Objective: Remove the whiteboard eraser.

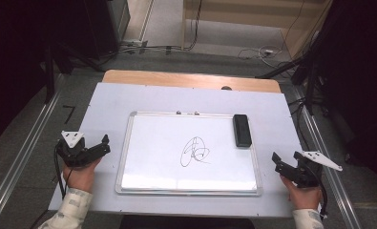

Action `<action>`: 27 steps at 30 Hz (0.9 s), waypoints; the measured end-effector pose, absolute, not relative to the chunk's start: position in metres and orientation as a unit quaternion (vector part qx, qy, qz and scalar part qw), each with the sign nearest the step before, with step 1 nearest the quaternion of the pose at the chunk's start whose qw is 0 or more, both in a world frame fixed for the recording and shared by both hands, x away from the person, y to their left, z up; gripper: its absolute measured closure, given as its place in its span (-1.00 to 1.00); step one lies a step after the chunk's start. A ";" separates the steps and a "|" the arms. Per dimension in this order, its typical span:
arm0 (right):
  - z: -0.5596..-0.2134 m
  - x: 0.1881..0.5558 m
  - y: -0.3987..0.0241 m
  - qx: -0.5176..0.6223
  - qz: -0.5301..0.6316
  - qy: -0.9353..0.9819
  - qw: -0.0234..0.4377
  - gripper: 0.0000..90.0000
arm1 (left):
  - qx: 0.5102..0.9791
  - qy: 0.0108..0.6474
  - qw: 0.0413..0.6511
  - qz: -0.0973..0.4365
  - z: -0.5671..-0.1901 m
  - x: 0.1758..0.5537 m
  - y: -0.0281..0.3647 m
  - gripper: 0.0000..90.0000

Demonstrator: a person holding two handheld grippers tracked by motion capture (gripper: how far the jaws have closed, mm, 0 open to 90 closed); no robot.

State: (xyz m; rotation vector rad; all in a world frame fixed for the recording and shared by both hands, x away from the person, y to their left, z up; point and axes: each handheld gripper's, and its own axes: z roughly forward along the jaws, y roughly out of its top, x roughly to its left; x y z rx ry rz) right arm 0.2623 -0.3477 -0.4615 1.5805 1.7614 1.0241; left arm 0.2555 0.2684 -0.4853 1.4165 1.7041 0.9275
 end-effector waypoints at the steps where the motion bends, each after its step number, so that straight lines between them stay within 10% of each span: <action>1: -0.462 0.263 -0.348 0.591 0.382 0.655 0.275 -0.64 | 0.545 0.665 0.364 0.357 -0.485 0.256 0.270 -1.00; 27: -0.460 0.303 -0.306 0.568 0.378 0.685 0.255 -0.62 | 0.544 0.663 0.382 0.344 -0.486 0.259 0.267 -0.99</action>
